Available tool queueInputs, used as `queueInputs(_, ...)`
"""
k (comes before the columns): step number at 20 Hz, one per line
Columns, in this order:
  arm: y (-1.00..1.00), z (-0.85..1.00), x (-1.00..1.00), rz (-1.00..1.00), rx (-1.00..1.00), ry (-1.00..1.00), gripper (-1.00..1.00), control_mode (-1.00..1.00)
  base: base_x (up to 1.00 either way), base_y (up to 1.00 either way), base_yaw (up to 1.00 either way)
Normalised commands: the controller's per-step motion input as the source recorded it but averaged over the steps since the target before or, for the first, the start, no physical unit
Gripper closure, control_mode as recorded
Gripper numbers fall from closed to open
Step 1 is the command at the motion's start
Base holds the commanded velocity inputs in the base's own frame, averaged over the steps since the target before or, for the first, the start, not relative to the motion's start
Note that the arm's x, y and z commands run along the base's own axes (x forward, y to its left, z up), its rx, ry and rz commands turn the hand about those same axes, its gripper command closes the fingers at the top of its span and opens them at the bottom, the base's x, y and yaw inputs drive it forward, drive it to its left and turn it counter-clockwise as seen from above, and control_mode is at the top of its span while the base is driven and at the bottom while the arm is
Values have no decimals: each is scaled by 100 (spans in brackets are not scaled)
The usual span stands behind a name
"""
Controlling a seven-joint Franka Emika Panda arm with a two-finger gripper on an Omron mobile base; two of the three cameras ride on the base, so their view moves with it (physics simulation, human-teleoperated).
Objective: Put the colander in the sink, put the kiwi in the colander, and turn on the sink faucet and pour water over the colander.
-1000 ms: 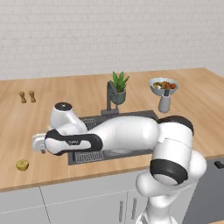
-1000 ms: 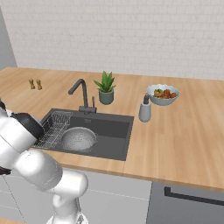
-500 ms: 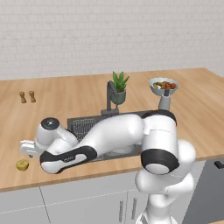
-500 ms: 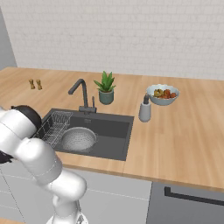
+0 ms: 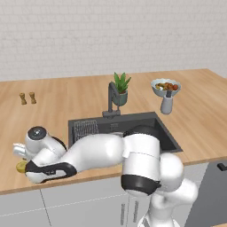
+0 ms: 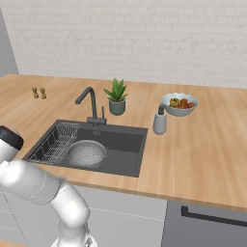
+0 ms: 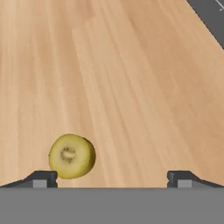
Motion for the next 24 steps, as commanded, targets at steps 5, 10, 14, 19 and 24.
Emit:
queueInputs(5, 23, 5, 5, -8, 0, 11, -100, -100, 0, 0, 0)
queueInputs(10, 9, 2, 0, -1, 0, 10, -100, -100, 0, 0, 0)
queueInputs(14, 0, -9, 0, 0, 0, 0, -100, -100, 0, 0, 0)
queueInputs(19, 5, -17, 13, 0, 0, 0, -100, -100, 0, 0, 0)
queueInputs(24, 15, -21, 28, 0, 0, 0, -100, -100, 0, 0, 0)
